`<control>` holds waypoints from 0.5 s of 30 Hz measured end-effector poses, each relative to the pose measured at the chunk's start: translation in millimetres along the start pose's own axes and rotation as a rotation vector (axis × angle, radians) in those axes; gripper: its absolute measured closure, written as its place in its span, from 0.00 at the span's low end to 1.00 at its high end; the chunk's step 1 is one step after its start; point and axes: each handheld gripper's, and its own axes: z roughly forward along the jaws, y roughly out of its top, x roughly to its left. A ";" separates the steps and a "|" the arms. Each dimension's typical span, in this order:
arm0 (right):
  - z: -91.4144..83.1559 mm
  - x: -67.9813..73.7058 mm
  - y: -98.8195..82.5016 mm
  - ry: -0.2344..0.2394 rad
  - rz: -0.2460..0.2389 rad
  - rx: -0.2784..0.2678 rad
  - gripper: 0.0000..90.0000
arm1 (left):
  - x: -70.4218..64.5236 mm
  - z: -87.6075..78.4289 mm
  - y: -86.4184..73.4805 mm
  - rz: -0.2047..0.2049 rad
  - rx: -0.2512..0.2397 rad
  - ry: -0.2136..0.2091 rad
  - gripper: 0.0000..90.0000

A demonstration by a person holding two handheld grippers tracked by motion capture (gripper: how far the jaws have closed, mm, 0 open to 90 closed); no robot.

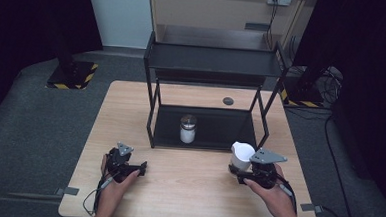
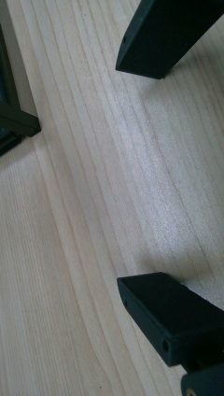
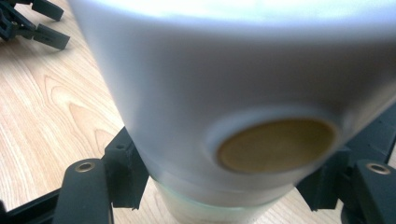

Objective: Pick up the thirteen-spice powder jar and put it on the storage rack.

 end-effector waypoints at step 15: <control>30.3 3.9 12.2 -0.009 0.006 0.005 0.35 | 0.0 0.0 -0.1 0.000 0.000 0.000 0.00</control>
